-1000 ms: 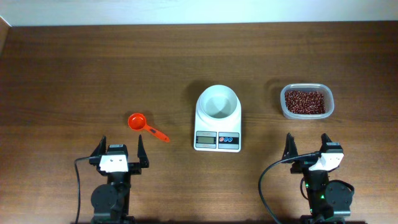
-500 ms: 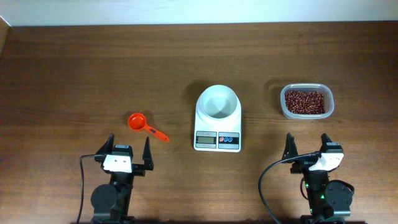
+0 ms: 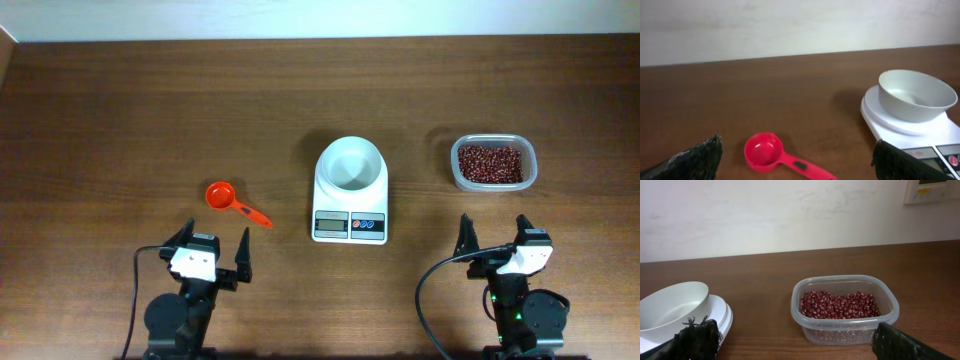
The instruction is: Scoop and weigh 50g on scale
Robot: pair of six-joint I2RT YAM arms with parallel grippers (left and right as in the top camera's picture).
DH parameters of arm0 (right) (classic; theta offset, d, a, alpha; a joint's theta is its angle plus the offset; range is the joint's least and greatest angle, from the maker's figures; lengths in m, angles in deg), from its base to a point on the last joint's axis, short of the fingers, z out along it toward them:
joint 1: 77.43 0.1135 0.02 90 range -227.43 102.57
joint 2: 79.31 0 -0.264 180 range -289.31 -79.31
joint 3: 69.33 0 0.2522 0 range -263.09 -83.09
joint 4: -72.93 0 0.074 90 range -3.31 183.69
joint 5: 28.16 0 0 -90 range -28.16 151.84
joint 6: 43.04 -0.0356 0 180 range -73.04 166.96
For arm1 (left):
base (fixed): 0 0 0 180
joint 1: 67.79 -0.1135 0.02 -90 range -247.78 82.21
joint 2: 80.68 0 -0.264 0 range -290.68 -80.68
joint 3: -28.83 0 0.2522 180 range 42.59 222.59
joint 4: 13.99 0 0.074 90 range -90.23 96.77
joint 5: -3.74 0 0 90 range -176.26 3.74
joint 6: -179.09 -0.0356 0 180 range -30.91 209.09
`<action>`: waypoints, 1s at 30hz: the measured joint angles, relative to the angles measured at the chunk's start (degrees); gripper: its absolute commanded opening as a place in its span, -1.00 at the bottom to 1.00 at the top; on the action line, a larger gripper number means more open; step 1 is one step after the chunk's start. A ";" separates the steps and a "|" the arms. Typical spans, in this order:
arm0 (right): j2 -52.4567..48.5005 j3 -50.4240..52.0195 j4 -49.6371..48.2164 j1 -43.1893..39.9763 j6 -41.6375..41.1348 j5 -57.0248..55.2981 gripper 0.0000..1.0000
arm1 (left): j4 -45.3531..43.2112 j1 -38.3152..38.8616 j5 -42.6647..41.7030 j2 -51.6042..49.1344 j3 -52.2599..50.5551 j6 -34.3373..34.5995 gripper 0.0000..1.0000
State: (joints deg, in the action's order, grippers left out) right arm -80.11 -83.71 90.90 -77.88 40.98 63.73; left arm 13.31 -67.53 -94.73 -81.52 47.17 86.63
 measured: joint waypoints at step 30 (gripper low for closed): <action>0.00 0.00 0.02 0.00 0.00 -0.02 0.98 | 26.36 0.00 -12.07 -41.92 43.87 5.53 0.98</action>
State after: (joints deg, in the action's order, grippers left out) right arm -80.11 -83.71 90.92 -77.88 40.98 63.71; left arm 39.67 -67.53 -106.80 -123.44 91.04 92.16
